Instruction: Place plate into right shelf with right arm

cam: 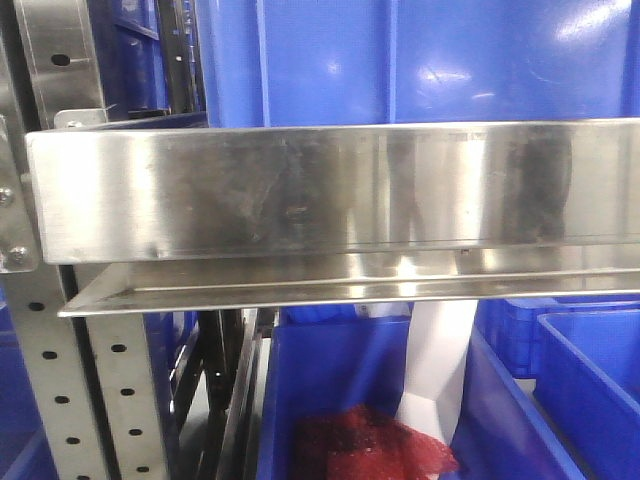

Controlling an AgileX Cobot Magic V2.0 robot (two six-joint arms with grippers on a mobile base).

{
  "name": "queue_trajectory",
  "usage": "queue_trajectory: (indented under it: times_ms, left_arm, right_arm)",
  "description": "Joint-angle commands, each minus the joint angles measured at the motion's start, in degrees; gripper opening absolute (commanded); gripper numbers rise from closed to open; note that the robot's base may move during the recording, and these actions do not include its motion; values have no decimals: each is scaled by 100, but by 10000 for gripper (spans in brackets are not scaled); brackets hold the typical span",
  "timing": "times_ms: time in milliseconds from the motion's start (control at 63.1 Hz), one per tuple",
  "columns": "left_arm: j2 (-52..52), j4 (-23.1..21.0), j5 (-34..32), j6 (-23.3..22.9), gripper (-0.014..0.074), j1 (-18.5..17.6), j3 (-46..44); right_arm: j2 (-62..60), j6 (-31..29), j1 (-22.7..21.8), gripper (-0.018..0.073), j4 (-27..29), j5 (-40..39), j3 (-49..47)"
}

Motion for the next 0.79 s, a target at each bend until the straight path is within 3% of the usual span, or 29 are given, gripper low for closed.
queue_trajectory:
  times_ms: [0,127,618,681,777]
  left_arm:
    - [-36,1,-513,-34,-47,-10,54]
    - [-36,1,-513,-34,-47,-10,54]
    - [-36,1,-513,-34,-47,-10,54]
    - [-36,1,-513,-34,-47,-10,54]
    - [-36,1,-513,-34,-47,-10,54]
  right_arm:
    - [-161,-46,-24,374,-15,-621,-244]
    - [-161,-46,-24,650,-15,-712,-244]
    - [-471,-46,-24,627,-15,-546,-244]
    - [-664,-46,-24,587,-15,-389,-244]
    - [-990,-46,-24,436,-15,-8,-244]
